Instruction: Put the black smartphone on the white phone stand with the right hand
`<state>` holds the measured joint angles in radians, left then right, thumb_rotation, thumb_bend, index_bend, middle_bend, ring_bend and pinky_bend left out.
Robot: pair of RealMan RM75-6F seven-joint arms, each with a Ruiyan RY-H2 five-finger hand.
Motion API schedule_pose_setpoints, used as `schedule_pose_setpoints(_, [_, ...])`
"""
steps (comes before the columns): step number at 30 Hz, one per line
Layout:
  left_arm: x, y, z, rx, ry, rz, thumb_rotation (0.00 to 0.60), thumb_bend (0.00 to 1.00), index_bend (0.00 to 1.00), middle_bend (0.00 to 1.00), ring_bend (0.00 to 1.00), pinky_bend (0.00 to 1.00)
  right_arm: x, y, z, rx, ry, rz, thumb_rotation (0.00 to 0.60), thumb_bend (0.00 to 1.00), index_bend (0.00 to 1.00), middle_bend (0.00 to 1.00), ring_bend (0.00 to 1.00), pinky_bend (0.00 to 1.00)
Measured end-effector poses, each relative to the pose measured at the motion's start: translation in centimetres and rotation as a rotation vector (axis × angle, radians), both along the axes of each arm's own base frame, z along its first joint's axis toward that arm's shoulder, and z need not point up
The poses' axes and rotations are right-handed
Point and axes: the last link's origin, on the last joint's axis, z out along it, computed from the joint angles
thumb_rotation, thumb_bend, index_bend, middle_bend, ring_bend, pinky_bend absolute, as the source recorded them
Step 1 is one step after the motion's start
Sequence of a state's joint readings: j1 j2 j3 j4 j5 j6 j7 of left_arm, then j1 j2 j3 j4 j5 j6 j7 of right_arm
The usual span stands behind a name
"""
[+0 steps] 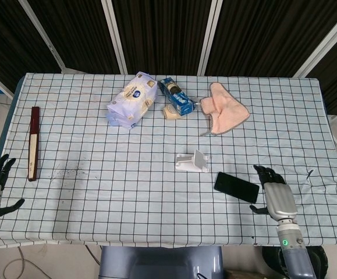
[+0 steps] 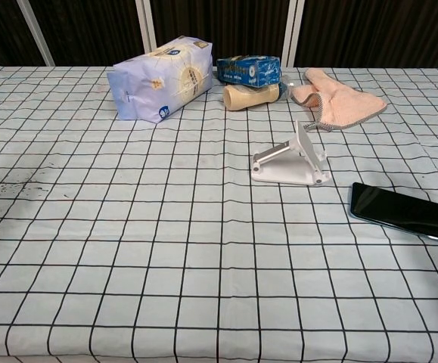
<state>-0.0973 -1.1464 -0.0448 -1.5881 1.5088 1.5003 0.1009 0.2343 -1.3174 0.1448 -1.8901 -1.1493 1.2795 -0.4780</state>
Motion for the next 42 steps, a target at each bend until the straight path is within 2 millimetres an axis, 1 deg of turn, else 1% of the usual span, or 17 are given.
schedule_pose_setpoints(4, [0.0,0.0,0.1,-0.003,0.002,0.0,0.6,0.0,0.0,0.0,0.0,0.0,0.9,-0.8,-2.0,0.019,-0.006,-0.022,0.6,0.11,0.17,0.19,0.18,0.16])
schedule_pose_setpoints(7, [0.0,0.0,0.1,-0.007,-0.001,0.0,0.6,0.0,0.0,0.0,0.0,0.0,1.2,-1.3,-3.0,0.025,0.004,-0.036,0.6,0.11,0.17,0.19,0.18,0.16])
schedule_pose_setpoints(16, [-0.1,0.0,0.0,-0.02,-0.011,0.008,0.6,0.0,0.0,0.0,0.0,0.0,1.0,-2.4,-4.9,0.031,-0.002,-0.104,0.6,0.11,0.17,0.18,0.17,0.16])
schedule_pose_setpoints(23, [-0.1,0.1,0.0,-0.025,-0.016,0.012,0.6,0.0,0.0,0.0,0.0,0.0,0.6,-3.1,-6.0,0.042,0.01,-0.131,0.6,0.11,0.17,0.16,0.16,0.16])
schedule_pose_setpoints(31, [-0.1,0.1,0.0,-0.029,-0.02,0.02,0.6,0.0,0.0,0.0,0.0,0.0,-0.3,-3.5,-6.9,0.061,0.023,-0.172,0.6,0.12,0.17,0.16,0.16,0.16])
schedule_pose_setpoints(35, [-0.1,0.1,0.0,-0.03,-0.02,0.022,0.6,0.0,0.0,0.0,0.0,0.0,-0.5,-3.7,-7.3,0.066,0.021,-0.183,0.6,0.12,0.17,0.16,0.16,0.16])
schedule_pose_setpoints(42, [-0.2,0.2,0.1,-0.029,-0.025,0.026,0.6,0.0,0.0,0.0,0.0,0.0,-0.5,-4.1,-7.7,0.07,0.021,-0.194,0.6,0.12,0.21,0.18,0.16,0.16])
